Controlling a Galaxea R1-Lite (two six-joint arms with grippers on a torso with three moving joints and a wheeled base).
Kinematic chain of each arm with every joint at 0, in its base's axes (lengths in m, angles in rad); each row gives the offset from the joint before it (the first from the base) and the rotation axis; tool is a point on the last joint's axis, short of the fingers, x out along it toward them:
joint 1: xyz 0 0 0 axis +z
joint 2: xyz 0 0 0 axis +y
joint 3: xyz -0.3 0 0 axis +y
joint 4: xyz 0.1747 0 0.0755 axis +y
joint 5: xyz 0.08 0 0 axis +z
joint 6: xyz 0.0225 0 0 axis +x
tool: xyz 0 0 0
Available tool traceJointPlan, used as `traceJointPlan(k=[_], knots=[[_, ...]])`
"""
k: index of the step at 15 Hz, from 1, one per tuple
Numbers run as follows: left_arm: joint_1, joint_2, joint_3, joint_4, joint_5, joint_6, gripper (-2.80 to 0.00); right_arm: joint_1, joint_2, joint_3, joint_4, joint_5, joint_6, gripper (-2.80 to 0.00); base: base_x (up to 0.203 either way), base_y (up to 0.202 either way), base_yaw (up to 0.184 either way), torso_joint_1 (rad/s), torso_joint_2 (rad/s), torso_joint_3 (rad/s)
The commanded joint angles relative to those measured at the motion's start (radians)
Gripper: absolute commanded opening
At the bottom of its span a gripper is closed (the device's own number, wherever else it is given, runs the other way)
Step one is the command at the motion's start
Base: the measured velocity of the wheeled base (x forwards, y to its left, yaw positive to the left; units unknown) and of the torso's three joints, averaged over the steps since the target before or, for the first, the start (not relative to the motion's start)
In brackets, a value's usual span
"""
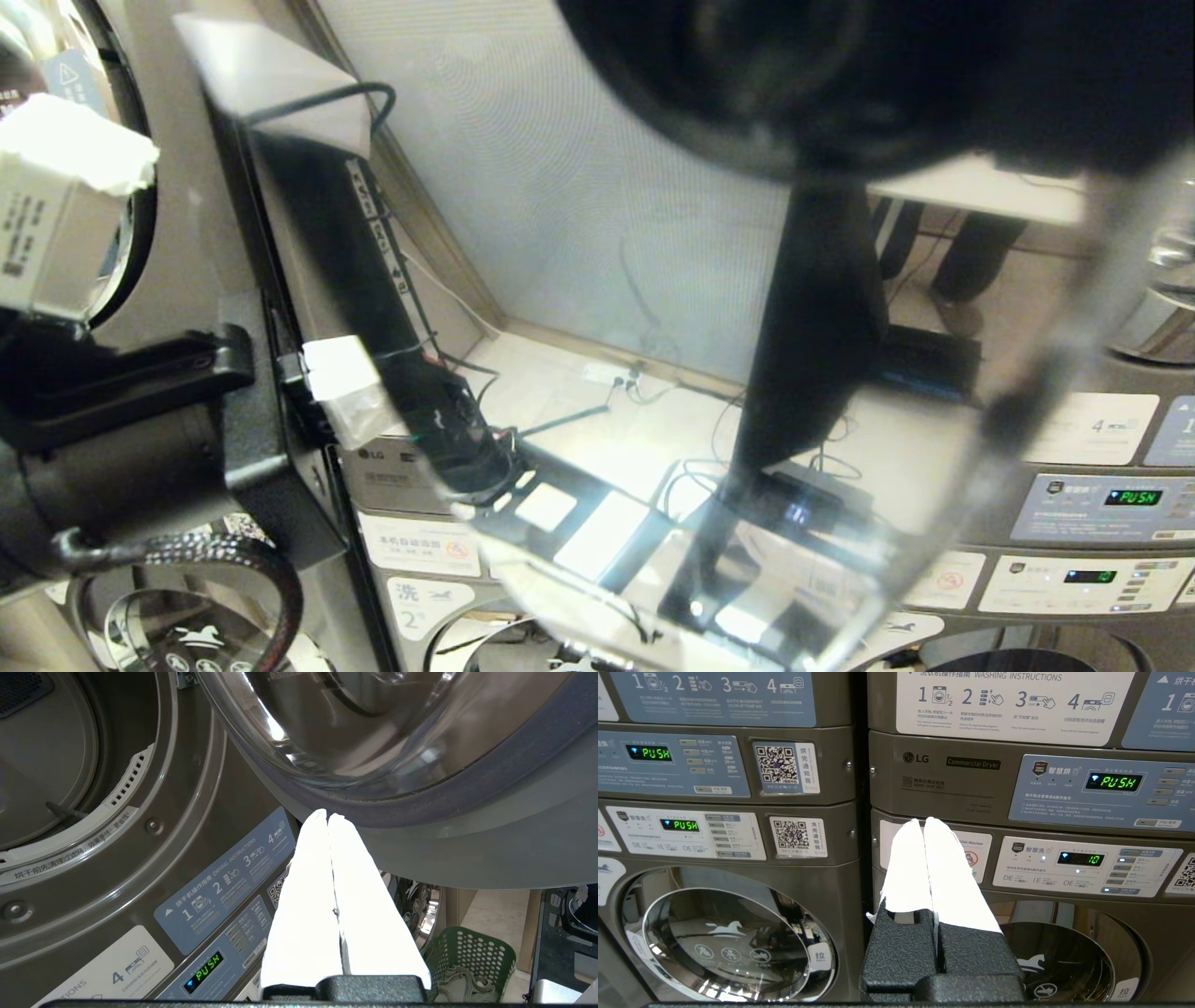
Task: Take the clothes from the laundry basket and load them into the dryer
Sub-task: Open the dryer
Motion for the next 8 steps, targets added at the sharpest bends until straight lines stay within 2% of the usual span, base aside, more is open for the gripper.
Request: traceJointPlan(k=[1,8], knots=[[0.0,-0.003,0.001,-0.003,-0.002,0.001,-2.8,0.0,0.0,0.0,-0.001,0.0,0.0,-2.8,0.0,0.0,0.0,0.0,0.0,0.0],[0.0,-0.012,0.029,-0.003,-0.002,0.002,-2.8,0.0,0.0,0.0,-0.001,0.0,0.0,-2.8,0.0,0.0,0.0,0.0,0.0,0.0]])
